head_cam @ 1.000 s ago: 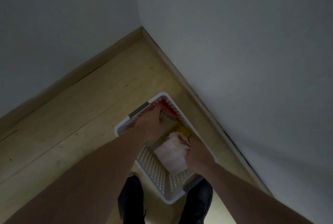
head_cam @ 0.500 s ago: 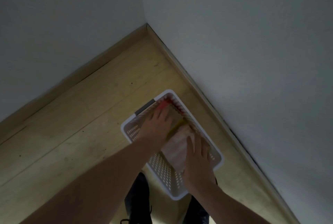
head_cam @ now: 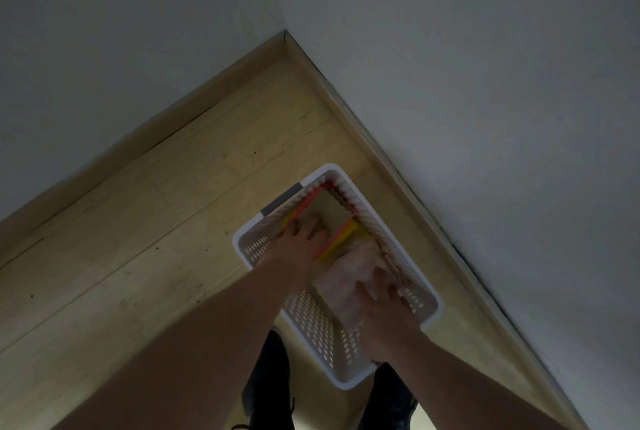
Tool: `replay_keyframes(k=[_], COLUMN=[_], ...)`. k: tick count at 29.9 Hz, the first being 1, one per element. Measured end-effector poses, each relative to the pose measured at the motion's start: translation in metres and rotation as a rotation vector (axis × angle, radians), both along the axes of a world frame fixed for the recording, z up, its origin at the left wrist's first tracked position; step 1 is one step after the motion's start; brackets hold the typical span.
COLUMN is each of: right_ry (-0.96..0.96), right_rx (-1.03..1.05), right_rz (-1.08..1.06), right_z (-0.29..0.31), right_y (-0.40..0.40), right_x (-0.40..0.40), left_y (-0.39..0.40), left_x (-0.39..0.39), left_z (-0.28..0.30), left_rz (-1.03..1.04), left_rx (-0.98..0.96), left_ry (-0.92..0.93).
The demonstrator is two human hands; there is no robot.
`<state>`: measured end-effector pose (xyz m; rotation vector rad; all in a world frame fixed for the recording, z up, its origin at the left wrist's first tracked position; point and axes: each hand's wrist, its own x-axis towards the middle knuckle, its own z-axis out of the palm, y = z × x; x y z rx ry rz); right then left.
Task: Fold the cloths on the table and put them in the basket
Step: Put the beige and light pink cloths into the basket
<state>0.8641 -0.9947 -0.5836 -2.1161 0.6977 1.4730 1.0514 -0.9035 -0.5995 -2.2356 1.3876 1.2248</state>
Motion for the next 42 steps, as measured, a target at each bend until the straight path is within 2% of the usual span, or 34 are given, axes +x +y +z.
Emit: replay_keyframes(k=[3,7,13,16,18,19,21,22,23,25,26,28,30,31,37,39,42], right_ry=[0.047,0.062,-0.037,-0.080,-0.121,-0.123,-0.170,-0.170,-0.196,-0.200,-0.253,-0.253,-0.290,-0.312,-0.462,-0.505,-0.583], right_rx=[0.027,0.031,0.034,0.049,0.070,0.072,0.080,0.082,0.075,0.076,0.070,0.050,0.036,0.037,0.053,0.038,0.083], right_rz=[-0.007,-0.037,-0.078,-0.118,-0.160,-0.204,-0.240,-0.289,-0.304,-0.336,-0.336,-0.360,-0.351,-0.364,-0.337,-0.382,-0.342], right_z=[-0.008,-0.006,0.076,0.148,0.176,0.212,0.239,0.289,0.293,0.382,0.385,0.469,0.525,0.530,0.654,0.664,0.689], right_y=[-0.002,-0.003,-0.002,-0.006,-0.003,-0.006,-0.003,-0.002,-0.004,0.001,0.001,0.009,0.021,0.022,0.060,0.057,0.060], right_x=[0.006,0.009,0.007,0.013,0.009,0.015,0.012,0.016,0.014,0.019,0.015,0.015,0.007,0.007,-0.027,-0.031,-0.043], left_y=[0.001,-0.004,0.011,0.023,0.037,0.039,0.043,0.048,0.047,0.062,0.066,0.082,0.097,0.097,0.143,0.145,0.165], left_x=[0.004,0.007,0.006,0.010,0.004,0.006,-0.005,-0.005,-0.009,-0.012,-0.018,-0.020,-0.029,-0.030,-0.068,-0.079,-0.114], left_z=[-0.011,0.002,0.073,0.142,0.167,0.204,0.237,0.291,0.302,0.393,0.395,0.481,0.543,0.551,0.694,0.710,0.753], left_rz=[0.002,-0.049,-0.017,0.066,0.098,0.135,0.171,0.242,0.252,0.296,0.309,0.325,0.360,0.389,0.450,0.485,0.568], left_rx=[0.042,0.060,0.062,0.038,0.020,0.031,0.040,0.039,-0.012,-0.031,-0.084,-0.083,-0.130,-0.136,-0.218,-0.237,-0.280], left_ry=[0.015,-0.009,-0.007,0.012,0.031,0.042,0.095,0.110,0.137,0.178,0.166,0.174,0.170,0.168,0.100,0.099,0.037])
